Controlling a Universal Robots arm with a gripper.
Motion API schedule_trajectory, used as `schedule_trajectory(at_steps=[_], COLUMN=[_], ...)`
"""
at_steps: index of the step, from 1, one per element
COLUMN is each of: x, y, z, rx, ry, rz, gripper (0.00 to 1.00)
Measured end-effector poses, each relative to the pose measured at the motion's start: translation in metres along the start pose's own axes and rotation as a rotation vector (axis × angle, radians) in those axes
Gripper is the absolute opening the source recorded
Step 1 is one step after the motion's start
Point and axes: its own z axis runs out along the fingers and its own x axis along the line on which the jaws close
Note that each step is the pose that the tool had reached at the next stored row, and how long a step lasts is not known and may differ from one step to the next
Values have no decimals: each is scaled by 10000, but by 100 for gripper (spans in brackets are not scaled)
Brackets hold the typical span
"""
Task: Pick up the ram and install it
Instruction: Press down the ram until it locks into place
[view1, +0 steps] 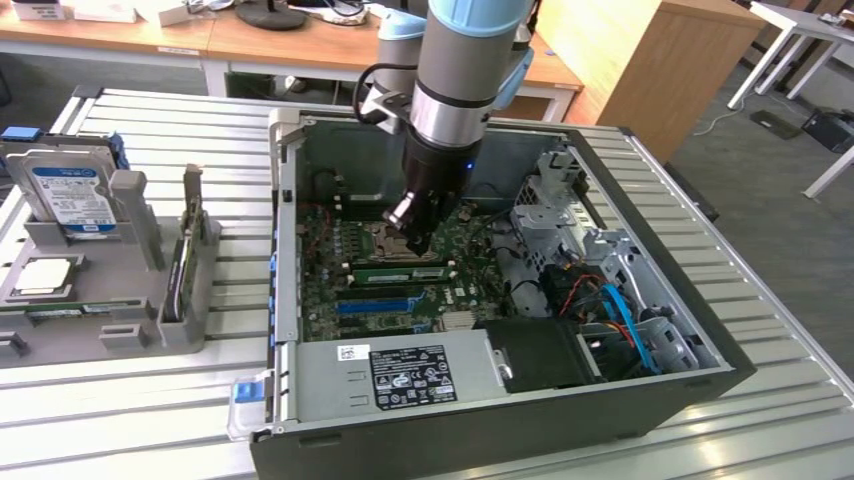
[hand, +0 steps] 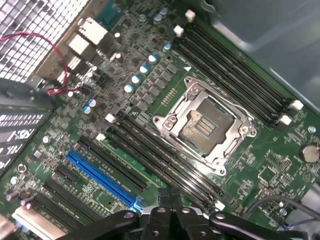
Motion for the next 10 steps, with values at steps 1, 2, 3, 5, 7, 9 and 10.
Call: schedule_trajectory(at_steps=[1, 2, 3, 5, 7, 9, 10], x=[0, -1, -1, -2, -3, -3, -4], y=[1, 1, 2, 3, 4, 5, 6], z=[0, 0, 0, 0, 0, 0, 0], rx=[3, 5, 8, 12, 17, 22, 24], ry=[1, 3, 5, 8, 11, 14, 15], rz=[113, 223, 331, 547, 758, 978, 1085], gripper=[10, 10, 10, 10, 10, 10, 10])
